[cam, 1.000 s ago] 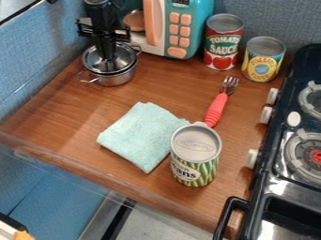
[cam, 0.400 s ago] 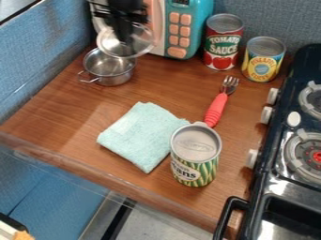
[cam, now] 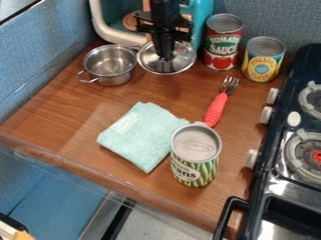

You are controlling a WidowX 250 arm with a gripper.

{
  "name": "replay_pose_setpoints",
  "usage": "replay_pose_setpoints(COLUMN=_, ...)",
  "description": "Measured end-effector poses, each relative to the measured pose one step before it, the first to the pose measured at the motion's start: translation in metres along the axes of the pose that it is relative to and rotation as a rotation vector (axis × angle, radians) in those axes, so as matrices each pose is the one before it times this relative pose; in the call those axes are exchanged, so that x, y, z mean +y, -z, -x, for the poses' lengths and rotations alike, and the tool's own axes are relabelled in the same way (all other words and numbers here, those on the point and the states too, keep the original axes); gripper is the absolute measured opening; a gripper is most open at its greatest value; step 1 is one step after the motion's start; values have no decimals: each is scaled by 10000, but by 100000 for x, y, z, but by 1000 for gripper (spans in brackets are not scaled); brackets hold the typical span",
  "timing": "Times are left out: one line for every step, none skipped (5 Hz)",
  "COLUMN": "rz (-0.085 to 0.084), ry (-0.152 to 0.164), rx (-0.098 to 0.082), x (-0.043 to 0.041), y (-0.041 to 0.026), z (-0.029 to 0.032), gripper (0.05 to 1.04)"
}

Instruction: Take the lid of the silver pot and put it on the table

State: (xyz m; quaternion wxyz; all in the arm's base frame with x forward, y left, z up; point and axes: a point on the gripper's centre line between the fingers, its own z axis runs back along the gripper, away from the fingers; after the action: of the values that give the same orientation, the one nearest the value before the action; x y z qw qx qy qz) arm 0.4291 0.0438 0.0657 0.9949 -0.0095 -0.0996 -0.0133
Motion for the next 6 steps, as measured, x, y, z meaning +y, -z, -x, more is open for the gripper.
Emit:
replay_pose_setpoints(rz=51, ry=141, rx=670, x=-850, y=2773, z=739, gripper=53)
replay_pose_setpoints(rz=18, ry=12, rx=401, x=103, y=2321, z=-167, gripper=53)
replay_pose_setpoints(rz=92, ry=-53, rx=156, x=8, y=1193, z=-593, gripper=53)
replay_pose_setpoints(rz=-113, ry=86, rx=-25, x=-358, y=47, z=-528, gripper=74)
replay_pose_setpoints(rz=-86, ry=-115, rx=-49, x=-207, y=18, z=565, gripper=224)
replay_pose_setpoints(rz=-243, ry=44, rx=120, x=-291, y=-1077, z=191, gripper=476)
